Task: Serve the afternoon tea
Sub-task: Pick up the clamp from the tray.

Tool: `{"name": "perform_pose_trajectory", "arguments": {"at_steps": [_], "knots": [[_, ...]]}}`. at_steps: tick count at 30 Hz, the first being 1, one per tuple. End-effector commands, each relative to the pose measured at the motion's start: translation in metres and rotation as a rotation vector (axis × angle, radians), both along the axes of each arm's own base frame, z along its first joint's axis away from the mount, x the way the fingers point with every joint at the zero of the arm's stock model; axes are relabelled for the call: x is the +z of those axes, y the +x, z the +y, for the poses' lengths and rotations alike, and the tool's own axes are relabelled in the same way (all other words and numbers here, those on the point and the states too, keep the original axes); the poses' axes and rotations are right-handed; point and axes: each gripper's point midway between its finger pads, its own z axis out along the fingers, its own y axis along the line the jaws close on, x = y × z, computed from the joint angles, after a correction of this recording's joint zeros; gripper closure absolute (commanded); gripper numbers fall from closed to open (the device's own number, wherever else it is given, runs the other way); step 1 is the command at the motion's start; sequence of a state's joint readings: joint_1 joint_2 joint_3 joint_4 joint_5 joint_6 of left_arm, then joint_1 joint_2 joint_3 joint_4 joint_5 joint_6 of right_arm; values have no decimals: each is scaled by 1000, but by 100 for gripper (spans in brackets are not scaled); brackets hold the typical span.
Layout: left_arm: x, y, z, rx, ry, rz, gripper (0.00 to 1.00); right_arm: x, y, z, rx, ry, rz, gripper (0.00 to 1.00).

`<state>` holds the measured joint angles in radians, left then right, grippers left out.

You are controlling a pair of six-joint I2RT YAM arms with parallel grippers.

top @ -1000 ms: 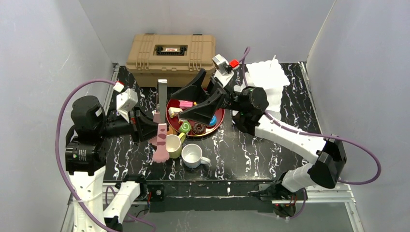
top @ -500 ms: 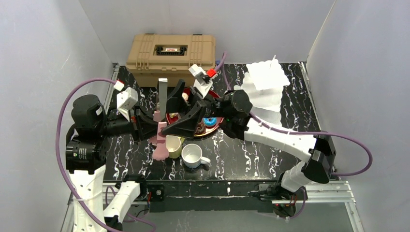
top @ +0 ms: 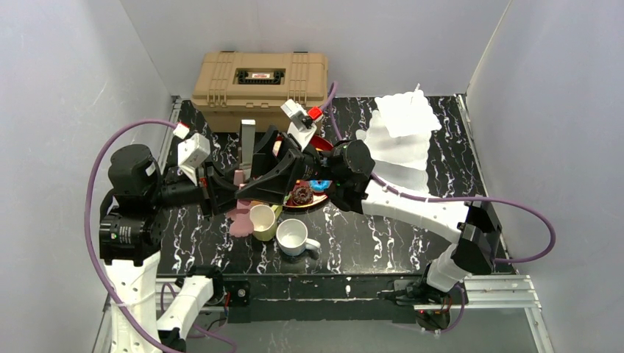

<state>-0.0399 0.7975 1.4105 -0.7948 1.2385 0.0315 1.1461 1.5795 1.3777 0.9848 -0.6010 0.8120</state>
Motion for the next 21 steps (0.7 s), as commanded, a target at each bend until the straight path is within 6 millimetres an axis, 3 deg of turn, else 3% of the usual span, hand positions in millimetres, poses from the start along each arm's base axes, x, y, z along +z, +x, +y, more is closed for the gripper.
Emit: {"name": "perform_pose_trajectory", "arguments": {"at_steps": [1,4,7,9,12,21], "knots": [[10,-2,0,2,-4,-25,100,15,-7,-6,-5,28,-32,37],[10,-2,1,10,-2,-31,100,11,0,-9,-47,9,-34,46],[10,0,2,25,4,-42,96,12,8,-14,-94,4,-34,47],[10,1,2,29,6,-45,67,13,14,-18,-127,-2,-39,47],[10,5,3,54,13,-46,38,18,21,-26,-162,-4,-48,47],[14,20,13,168,54,-134,28,14,36,-37,-209,-33,-39,44]]}}
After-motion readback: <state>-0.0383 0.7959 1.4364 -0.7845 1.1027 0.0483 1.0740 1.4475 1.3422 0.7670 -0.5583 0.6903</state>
